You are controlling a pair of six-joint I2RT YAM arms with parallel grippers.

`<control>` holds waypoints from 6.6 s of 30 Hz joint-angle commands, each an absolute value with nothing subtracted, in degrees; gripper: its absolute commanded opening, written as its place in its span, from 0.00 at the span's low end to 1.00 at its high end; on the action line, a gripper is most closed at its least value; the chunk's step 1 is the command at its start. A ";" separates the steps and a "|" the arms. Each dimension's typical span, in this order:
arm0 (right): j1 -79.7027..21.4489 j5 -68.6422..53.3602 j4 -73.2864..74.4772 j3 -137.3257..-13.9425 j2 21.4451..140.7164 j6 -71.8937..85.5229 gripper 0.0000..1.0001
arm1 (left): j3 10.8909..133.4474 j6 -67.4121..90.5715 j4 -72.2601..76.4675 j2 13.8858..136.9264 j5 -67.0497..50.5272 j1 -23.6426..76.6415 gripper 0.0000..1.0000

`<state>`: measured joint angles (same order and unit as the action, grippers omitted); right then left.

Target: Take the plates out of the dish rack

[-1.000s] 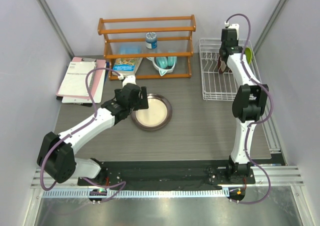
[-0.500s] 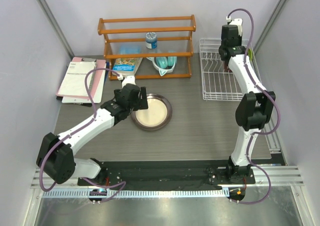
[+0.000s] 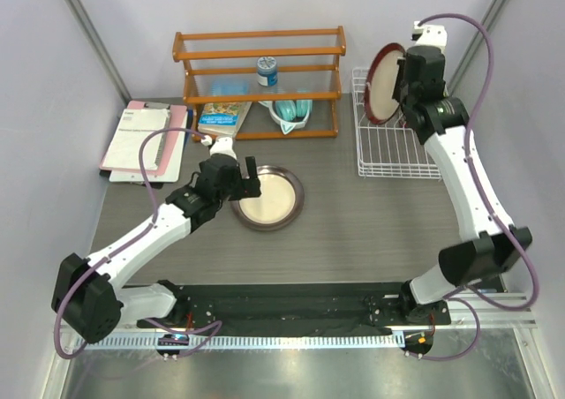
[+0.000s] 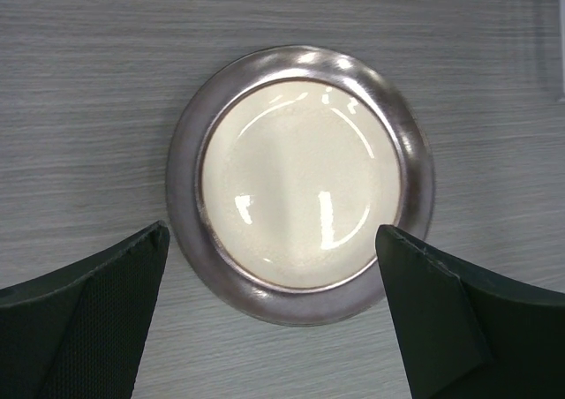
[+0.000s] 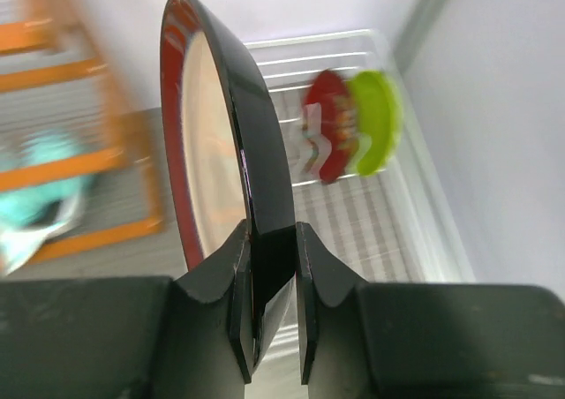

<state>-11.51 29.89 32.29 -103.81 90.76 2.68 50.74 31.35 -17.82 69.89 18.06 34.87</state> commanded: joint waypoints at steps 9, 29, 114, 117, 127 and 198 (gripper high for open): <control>-16.87 0.80 22.08 -79.82 67.69 22.32 0.01 | 45.36 36.12 -2.20 64.16 -1.48 31.82 0.99; -21.27 -16.25 3.52 -59.24 63.72 37.17 0.01 | 34.54 54.14 38.05 80.15 -20.92 28.48 0.94; -22.59 -29.71 -11.69 -51.50 74.27 44.83 0.62 | 41.66 44.03 23.82 77.52 -17.93 28.92 0.00; -22.59 -29.44 -11.78 -51.15 74.79 44.91 0.71 | 42.10 43.95 22.42 77.69 -17.40 28.57 0.00; -22.59 -30.15 -12.92 -51.07 77.96 44.82 0.78 | 40.43 43.95 20.57 75.68 -17.23 24.96 0.00; -15.38 -17.49 12.83 -60.64 66.62 29.10 0.89 | 31.29 44.13 25.23 82.09 -21.01 9.14 0.48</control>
<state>-16.38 -20.45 9.21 -57.87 66.39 32.32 28.80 45.84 22.55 82.78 -20.86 9.19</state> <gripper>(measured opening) 0.889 0.340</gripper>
